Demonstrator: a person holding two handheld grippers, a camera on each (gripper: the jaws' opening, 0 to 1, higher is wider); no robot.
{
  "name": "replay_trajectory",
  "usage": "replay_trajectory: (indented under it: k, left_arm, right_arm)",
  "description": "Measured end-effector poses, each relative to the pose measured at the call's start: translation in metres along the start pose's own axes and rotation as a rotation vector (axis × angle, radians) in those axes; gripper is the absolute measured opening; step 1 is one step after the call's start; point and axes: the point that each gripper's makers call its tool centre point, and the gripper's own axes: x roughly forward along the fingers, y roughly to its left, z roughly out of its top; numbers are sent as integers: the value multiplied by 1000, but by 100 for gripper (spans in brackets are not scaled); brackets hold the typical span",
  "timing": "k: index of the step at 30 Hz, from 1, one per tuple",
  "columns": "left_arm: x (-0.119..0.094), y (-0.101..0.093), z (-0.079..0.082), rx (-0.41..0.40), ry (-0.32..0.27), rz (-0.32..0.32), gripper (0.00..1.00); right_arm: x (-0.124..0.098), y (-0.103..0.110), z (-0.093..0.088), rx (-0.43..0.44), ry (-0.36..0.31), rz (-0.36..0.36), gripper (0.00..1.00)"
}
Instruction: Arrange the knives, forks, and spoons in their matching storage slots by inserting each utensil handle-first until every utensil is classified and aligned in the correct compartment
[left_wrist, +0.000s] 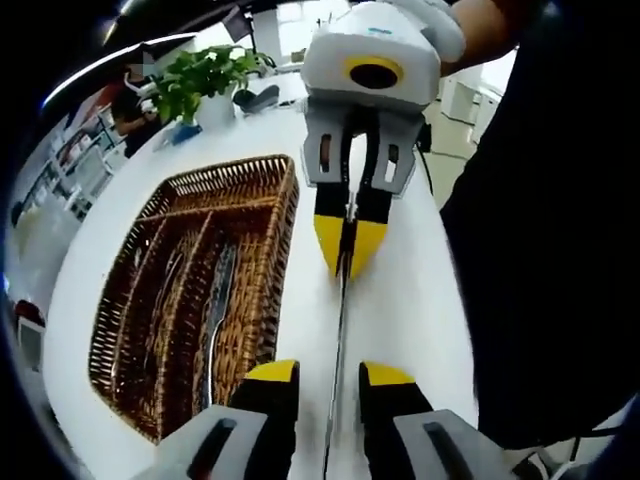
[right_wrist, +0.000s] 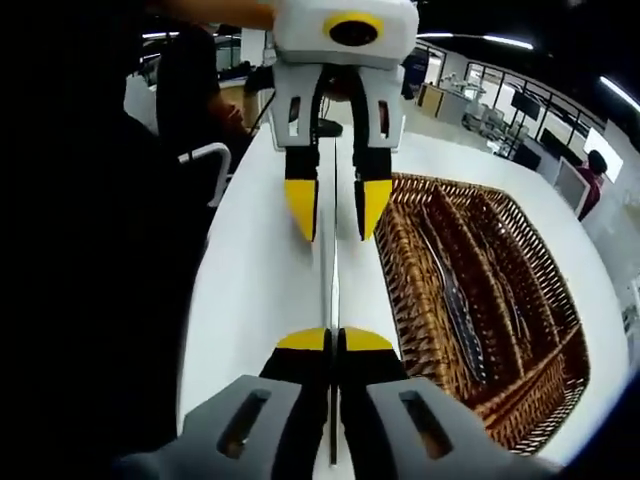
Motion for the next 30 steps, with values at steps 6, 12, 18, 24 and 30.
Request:
replay_trajectory:
  k: [6, 12, 18, 24, 30]
  left_arm:
    - [-22, 5, 7, -106, -81, 56, 47]
    - [-46, 13, 6, -201, -142, 155, 64]
    - [-71, 29, 12, -300, -224, 254, 86]
    - [-94, 34, 20, -416, -293, 303, 100]
    - [-116, 36, 26, -440, -337, 376, 100]
  right_arm:
    - [-13, -6, 10, -15, 0, -5, 0]
    - [-28, -10, 16, -95, 32, -24, 0]
    - [-43, -19, 20, -123, 57, -56, 0]
    - [-59, -29, 27, -155, 78, -95, 0]
    - [-79, -36, 43, -224, 106, -128, 0]
